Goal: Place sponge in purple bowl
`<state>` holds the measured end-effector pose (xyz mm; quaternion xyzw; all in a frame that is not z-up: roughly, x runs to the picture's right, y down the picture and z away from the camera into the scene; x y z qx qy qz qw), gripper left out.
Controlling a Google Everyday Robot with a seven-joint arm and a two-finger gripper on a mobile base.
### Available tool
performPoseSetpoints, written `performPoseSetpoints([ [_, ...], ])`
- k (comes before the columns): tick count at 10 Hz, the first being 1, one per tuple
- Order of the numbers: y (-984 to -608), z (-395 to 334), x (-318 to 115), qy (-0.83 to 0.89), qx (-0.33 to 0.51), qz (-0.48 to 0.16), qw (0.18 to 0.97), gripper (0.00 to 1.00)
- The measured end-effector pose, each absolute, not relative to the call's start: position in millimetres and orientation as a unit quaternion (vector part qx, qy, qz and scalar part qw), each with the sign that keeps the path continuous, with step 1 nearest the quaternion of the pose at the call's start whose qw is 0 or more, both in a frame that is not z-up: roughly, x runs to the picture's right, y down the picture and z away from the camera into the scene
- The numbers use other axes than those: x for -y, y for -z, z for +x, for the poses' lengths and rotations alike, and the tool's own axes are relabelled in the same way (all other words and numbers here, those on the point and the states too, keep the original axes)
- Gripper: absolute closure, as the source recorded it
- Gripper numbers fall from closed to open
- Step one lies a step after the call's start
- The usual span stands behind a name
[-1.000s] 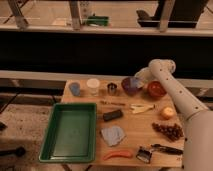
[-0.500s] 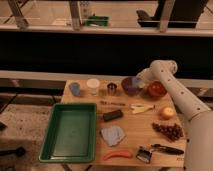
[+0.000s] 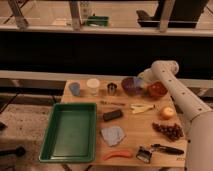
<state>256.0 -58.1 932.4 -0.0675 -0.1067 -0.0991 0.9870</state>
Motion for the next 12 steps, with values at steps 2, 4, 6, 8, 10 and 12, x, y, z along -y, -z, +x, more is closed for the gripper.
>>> performPoseSetpoints([
  [2, -925.4, 240.8, 63.9, 0.108, 0.113, -0.059, 0.986, 0.96],
  [4, -917.8, 220.9, 71.1, 0.115, 0.130, -0.050, 0.984, 1.00],
  [6, -916.7, 214.9, 72.4, 0.124, 0.138, -0.046, 0.982, 1.00],
  [8, -921.7, 212.1, 70.9, 0.127, 0.141, -0.046, 0.981, 1.00],
  [10, -927.2, 219.6, 68.1, 0.125, 0.147, -0.047, 0.980, 0.98],
  [12, -927.9, 211.5, 69.8, 0.131, 0.161, -0.046, 0.977, 0.81],
])
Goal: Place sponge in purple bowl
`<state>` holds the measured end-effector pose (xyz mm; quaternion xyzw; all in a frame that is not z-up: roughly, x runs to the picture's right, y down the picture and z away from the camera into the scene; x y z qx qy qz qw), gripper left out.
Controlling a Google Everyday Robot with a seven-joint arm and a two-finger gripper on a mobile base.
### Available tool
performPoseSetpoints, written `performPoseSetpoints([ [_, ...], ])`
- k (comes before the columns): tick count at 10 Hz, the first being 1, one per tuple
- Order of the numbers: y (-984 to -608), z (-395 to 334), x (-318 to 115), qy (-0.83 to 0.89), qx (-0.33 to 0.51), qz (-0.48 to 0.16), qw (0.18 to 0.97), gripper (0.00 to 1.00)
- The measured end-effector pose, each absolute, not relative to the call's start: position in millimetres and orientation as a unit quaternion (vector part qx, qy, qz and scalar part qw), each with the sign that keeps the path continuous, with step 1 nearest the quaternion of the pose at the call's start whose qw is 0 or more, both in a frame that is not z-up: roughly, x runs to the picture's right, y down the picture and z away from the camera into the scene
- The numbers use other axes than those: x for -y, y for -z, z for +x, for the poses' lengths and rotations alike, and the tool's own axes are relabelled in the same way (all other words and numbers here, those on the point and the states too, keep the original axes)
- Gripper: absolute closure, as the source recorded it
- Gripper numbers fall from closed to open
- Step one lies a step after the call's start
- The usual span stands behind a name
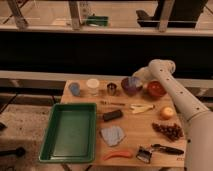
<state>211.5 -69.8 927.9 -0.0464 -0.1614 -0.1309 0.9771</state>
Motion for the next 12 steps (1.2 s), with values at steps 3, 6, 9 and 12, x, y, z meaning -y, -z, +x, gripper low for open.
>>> performPoseSetpoints([
  [3, -921.0, 197.3, 76.1, 0.149, 0.185, -0.040, 0.971, 0.38],
  [6, -919.5, 194.1, 76.9, 0.155, 0.190, -0.041, 0.969, 0.20],
  [9, -922.1, 188.6, 77.3, 0.163, 0.187, -0.046, 0.968, 0.20],
  [12, -924.7, 193.7, 77.1, 0.156, 0.172, -0.046, 0.972, 0.20],
])
